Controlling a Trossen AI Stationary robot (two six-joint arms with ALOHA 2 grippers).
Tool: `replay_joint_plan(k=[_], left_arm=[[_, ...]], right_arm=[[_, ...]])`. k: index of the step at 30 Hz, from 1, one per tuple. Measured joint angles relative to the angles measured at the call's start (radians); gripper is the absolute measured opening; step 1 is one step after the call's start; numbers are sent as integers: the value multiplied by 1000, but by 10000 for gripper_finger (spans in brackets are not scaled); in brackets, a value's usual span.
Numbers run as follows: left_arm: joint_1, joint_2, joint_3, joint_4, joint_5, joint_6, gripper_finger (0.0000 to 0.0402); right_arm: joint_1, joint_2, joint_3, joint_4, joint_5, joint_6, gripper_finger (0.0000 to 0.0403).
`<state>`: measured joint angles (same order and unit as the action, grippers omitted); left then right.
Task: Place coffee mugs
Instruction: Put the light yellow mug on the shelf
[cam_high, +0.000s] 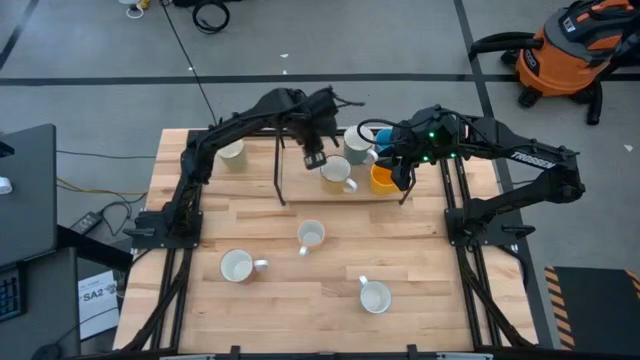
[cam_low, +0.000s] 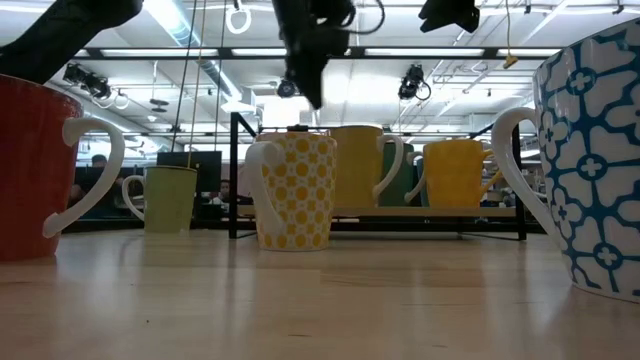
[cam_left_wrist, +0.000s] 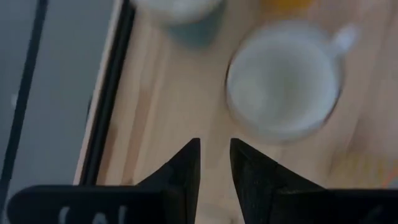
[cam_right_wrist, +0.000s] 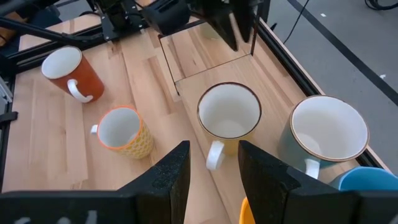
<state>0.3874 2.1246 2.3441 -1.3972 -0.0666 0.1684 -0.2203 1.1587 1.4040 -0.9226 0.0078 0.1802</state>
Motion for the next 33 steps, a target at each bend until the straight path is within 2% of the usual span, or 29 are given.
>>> replay_joint_plan(k=[5, 9, 18, 28, 33], left_arm=[[-13, -2, -82, -105, -27, -23, 94], [-35, -2, -162, -92, -26, -26, 94], [-93, -2, -327, 139, -26, -25, 94], [-105, 0, -340, 387, -20, -24, 94], [-107, 2, -340, 436, -7, -25, 94]], right_arm=[[0, 0, 0, -3, 0, 0, 140], [0, 0, 0, -10, 0, 0, 140], [0, 0, 0, -11, 1, 0, 140], [0, 0, 0, -11, 1, 0, 140], [0, 0, 0, -11, 1, 3, 140]])
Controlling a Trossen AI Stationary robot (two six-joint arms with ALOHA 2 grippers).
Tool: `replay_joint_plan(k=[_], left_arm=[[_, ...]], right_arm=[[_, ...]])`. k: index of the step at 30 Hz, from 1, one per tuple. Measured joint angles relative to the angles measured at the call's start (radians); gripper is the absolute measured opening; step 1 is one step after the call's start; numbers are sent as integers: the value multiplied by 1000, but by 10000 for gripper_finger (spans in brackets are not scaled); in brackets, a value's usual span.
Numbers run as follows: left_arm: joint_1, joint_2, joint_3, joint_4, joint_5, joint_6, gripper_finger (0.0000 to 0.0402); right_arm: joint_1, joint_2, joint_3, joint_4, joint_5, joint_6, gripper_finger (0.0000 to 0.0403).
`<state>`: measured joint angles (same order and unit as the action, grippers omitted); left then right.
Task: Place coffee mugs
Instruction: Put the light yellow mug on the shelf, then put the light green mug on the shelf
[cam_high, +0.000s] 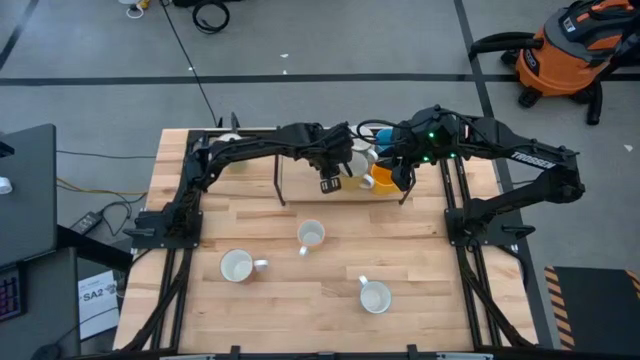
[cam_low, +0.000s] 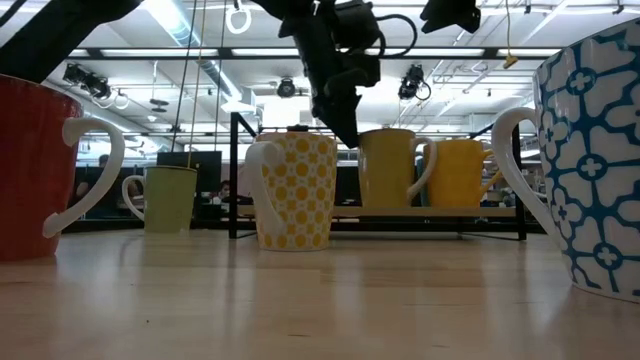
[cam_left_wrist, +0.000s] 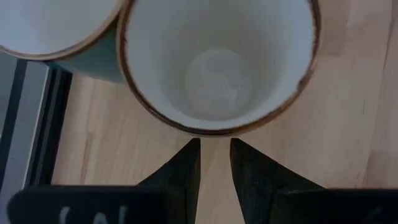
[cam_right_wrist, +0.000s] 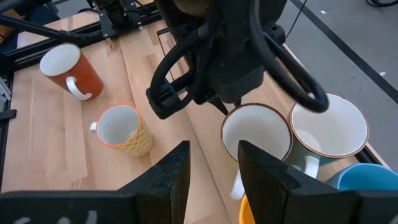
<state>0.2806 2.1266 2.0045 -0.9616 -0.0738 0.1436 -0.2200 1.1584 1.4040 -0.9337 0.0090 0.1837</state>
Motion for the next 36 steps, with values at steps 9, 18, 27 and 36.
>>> replay_joint_plan(k=[9, 18, 27, 36], left_arm=[[0, -24, 0, -44, 0, 5, 94], [-4, -113, 1, -123, 25, 57, 94], [8, -237, 1, -235, 25, 121, 94], [118, -356, 2, -352, -2, 139, 94]], right_arm=[[0, 0, 0, -3, 0, 7, 140], [1, 0, 0, -5, 0, 7, 140], [1, 0, 0, -5, 0, 7, 140], [1, 0, 0, -4, 0, 7, 140]])
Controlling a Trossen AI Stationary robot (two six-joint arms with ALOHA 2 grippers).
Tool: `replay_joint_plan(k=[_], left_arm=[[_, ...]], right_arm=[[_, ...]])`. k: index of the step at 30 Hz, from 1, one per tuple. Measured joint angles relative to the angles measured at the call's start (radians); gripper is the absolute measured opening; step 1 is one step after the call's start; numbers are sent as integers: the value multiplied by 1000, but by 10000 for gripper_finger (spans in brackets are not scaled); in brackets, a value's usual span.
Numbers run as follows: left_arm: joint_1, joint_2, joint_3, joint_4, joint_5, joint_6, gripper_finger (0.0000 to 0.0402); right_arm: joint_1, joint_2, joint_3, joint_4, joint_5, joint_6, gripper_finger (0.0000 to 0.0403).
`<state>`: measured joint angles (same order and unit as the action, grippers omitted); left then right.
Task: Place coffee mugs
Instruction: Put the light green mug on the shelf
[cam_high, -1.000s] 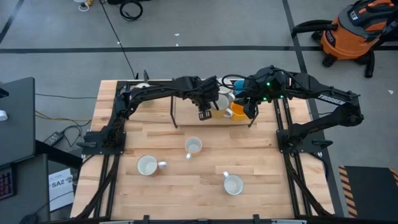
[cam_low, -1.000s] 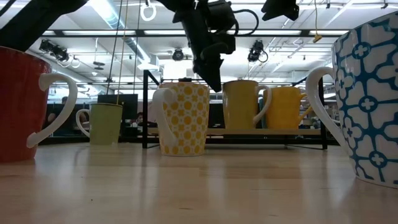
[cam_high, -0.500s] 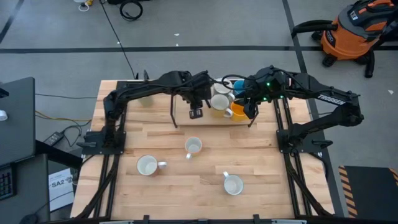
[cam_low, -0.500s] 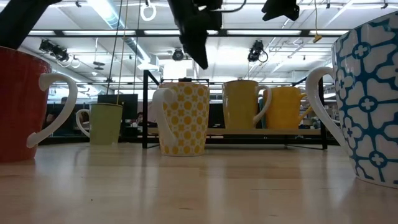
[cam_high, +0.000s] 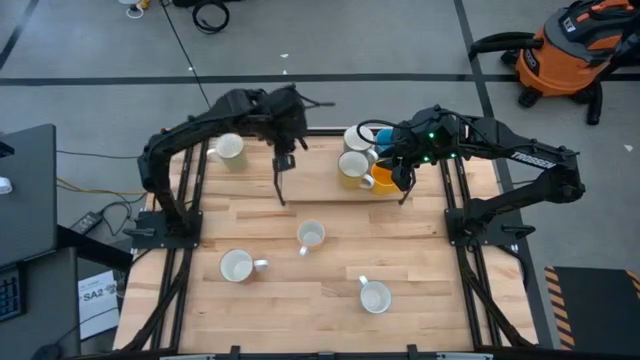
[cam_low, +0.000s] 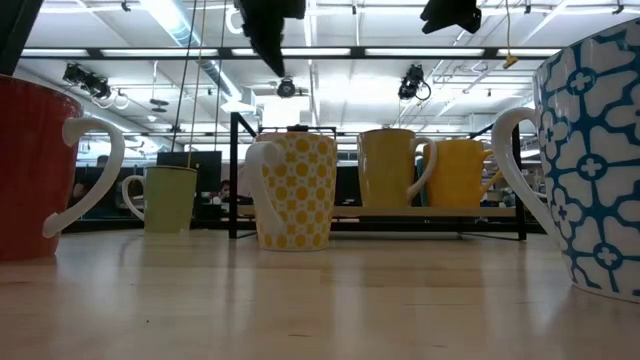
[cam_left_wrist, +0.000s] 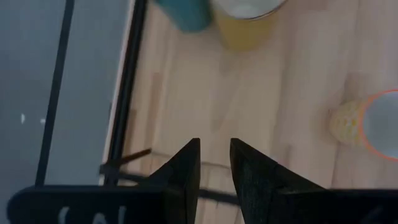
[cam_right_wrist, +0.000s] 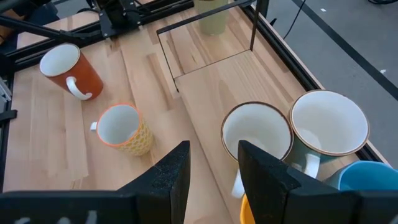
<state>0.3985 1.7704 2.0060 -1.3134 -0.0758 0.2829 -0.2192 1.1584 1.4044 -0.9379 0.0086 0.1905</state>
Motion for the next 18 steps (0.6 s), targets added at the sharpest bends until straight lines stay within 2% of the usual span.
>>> replay_joint_plan(k=[7, 18], left_arm=[[147, -48, 0, -88, -10, 22, 94], [392, -42, 0, -144, -19, 214, 94]], right_arm=[[0, 0, 0, 0, 0, 0, 140], [0, 0, 0, 0, 0, 0, 140]])
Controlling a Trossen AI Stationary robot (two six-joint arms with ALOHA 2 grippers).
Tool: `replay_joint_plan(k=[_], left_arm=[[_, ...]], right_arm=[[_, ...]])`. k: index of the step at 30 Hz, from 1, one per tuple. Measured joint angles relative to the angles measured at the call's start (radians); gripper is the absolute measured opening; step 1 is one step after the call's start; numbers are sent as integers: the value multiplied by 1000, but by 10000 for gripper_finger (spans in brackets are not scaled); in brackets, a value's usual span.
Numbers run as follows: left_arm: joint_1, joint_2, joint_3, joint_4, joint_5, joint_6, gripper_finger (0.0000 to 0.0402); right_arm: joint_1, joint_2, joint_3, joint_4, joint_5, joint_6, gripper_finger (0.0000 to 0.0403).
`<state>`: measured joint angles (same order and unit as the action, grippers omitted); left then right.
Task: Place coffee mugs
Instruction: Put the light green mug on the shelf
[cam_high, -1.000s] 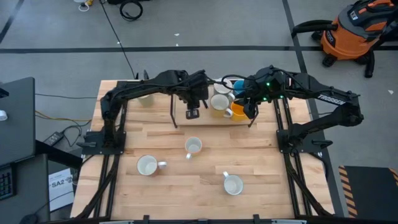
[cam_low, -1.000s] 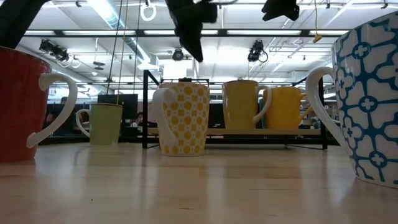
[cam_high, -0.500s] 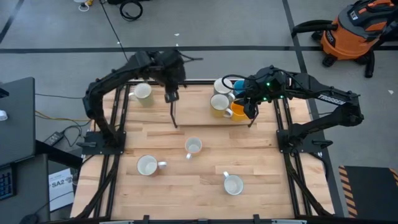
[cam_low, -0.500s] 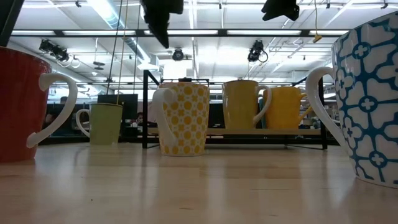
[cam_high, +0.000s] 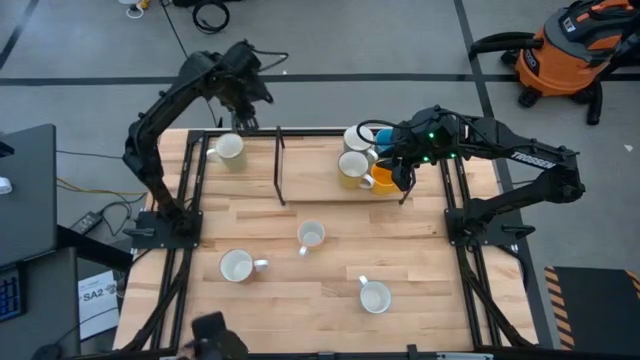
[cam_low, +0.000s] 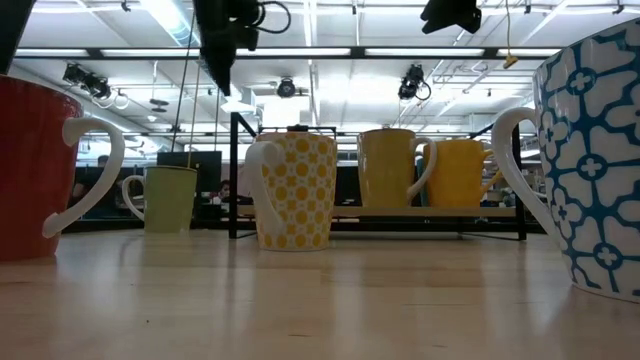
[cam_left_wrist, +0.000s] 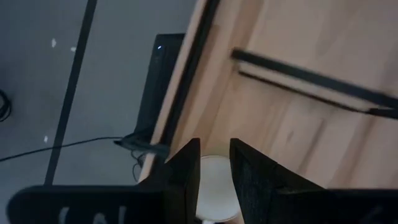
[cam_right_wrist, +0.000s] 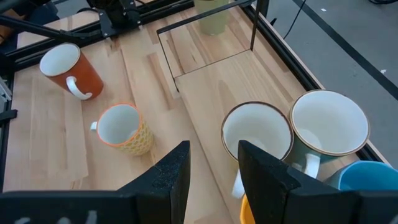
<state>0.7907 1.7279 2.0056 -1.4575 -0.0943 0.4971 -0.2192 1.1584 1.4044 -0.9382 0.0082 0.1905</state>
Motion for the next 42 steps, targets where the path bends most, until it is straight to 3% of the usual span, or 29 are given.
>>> replay_joint_plan(k=[12, 20, 24, 29, 42], left_arm=[[115, 1, 0, 16, 0, 8, 100], [146, 32, 0, 19, -81, 24, 165], [158, 69, -1, 21, -86, 135, 190], [162, 128, -1, 0, -86, 250, 191], [187, 238, -1, -68, -65, 254, 181]], right_arm=[[0, 0, 0, 0, 0, 0, 140], [0, 0, 0, 1, 0, 0, 140], [0, 0, 0, 1, 0, 0, 140], [0, 0, 0, 1, 0, 0, 140], [0, 0, 0, -2, -1, 0, 140]])
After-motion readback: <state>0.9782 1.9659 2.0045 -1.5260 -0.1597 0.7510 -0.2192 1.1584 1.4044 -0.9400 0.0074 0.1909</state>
